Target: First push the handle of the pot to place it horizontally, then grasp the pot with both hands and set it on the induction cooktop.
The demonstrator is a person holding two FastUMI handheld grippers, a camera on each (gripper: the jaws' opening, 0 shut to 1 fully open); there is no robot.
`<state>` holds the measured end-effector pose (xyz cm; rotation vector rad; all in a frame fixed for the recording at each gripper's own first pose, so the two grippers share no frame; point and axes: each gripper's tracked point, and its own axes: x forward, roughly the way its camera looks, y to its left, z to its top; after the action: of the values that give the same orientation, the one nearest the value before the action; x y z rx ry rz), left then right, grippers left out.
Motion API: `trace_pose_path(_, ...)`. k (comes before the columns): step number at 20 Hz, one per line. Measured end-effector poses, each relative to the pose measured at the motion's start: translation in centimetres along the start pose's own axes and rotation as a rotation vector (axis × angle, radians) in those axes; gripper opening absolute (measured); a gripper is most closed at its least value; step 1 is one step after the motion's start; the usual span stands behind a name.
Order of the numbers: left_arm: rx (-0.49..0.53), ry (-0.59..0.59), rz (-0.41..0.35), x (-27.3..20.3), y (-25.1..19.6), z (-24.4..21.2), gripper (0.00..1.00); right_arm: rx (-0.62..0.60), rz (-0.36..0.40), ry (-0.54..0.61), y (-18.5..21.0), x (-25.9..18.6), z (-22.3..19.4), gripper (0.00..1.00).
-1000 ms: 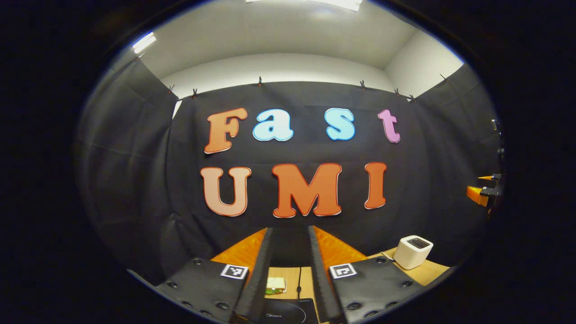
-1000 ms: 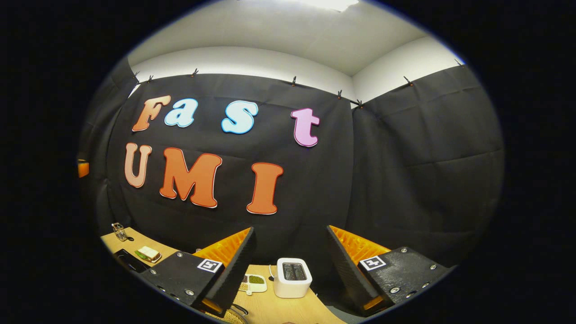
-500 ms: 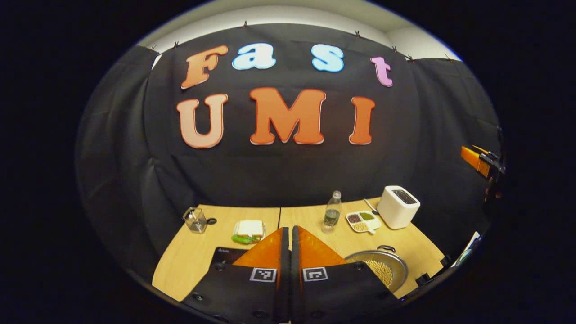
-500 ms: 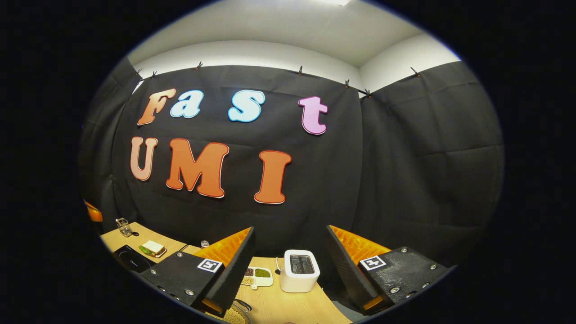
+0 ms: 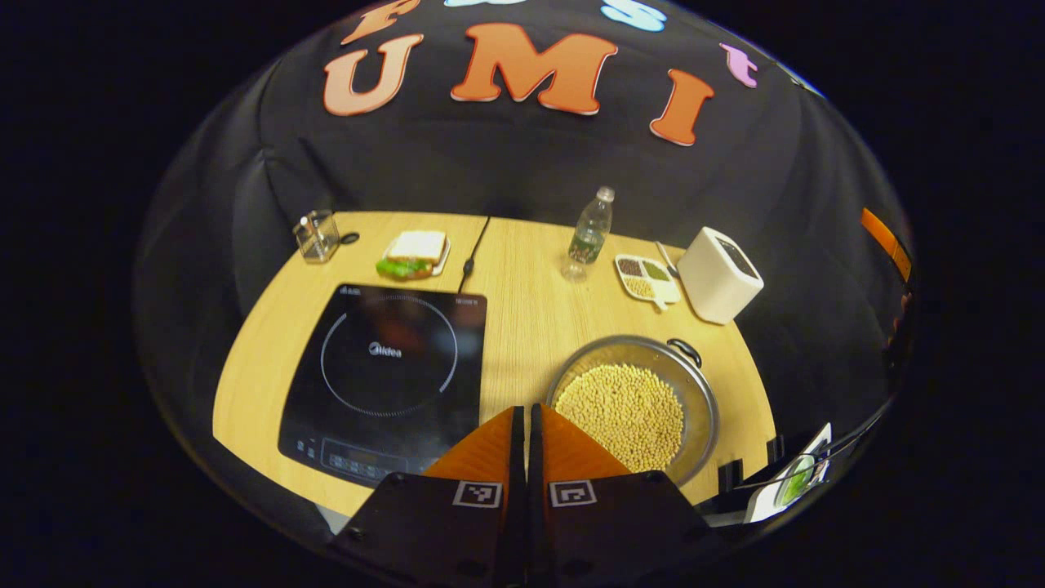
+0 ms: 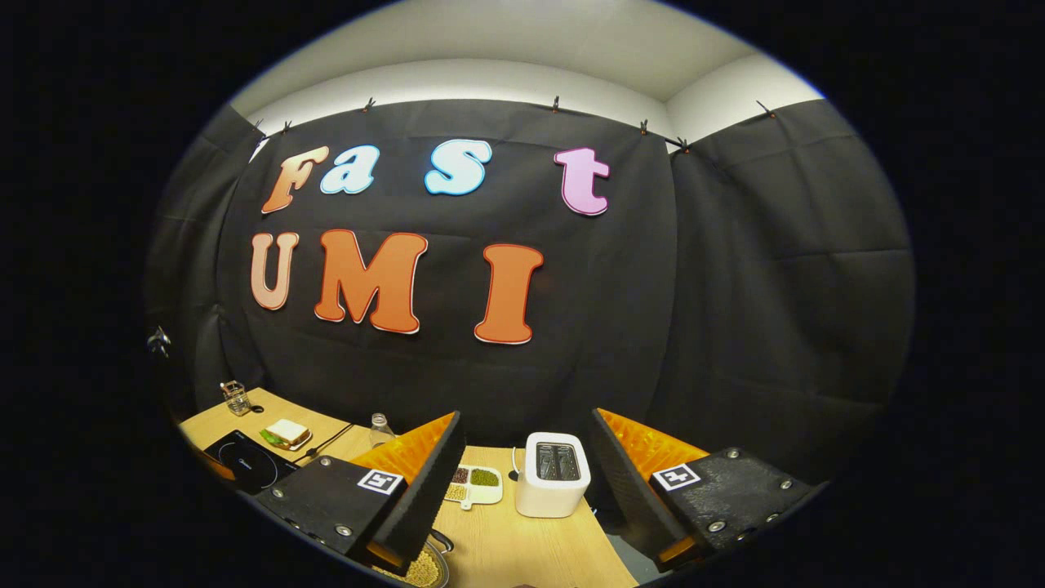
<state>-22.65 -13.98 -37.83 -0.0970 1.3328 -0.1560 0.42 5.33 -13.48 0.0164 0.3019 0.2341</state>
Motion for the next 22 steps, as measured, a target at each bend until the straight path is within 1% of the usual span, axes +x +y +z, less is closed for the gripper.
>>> trace_pose_path(2,-0.045,0.088,0.021,0.5,0.3,-3.4,0.08,-0.002,0.008,0.011,-0.5,0.2,-0.6,0.95)
trace_pose_path(3,-0.069,0.131,0.028,0.8,0.2,-4.9,0.08,-0.002,0.014,0.016,-0.7,0.2,-0.9,1.00)
trace_pose_path(4,-0.094,0.169,0.034,1.0,0.0,-6.5,0.08,0.000,0.019,0.023,-0.9,0.3,-1.2,0.96)
trace_pose_path(8,-0.181,0.304,0.065,1.3,-0.3,-11.9,0.08,0.008,0.040,0.046,-1.4,0.3,-2.6,0.95)
trace_pose_path(13,-0.305,0.441,0.056,1.3,-1.5,-17.2,0.07,0.023,0.049,0.068,-2.3,-0.1,-4.0,0.96)
trace_pose_path(16,-0.356,0.473,0.036,1.8,-2.6,-18.0,0.07,0.031,0.047,0.082,-3.0,-0.6,-4.8,0.95)
trace_pose_path(17,-0.371,0.478,0.029,2.1,-3.0,-18.2,0.10,0.029,0.044,0.085,-3.3,-0.8,-5.1,0.96)
trace_pose_path(18,-0.388,0.480,0.025,2.3,-3.2,-18.0,0.08,0.026,0.039,0.089,-3.6,-0.9,-5.2,0.96)
trace_pose_path(19,-0.405,0.486,0.024,2.8,-3.4,-18.2,0.10,0.023,0.034,0.093,-3.9,-1.1,-5.4,0.95)
trace_pose_path(20,-0.426,0.492,0.022,3.1,-3.7,-18.2,0.07,0.021,0.028,0.098,-4.1,-1.3,-5.6,0.96)
trace_pose_path(21,-0.441,0.502,0.023,3.5,-3.8,-18.3,0.10,0.020,0.022,0.105,-4.4,-1.5,-5.8,0.96)
trace_pose_path(22,-0.447,0.504,0.024,3.9,-4.0,-18.1,0.08,0.021,0.017,0.110,-4.6,-1.7,-6.0,0.96)
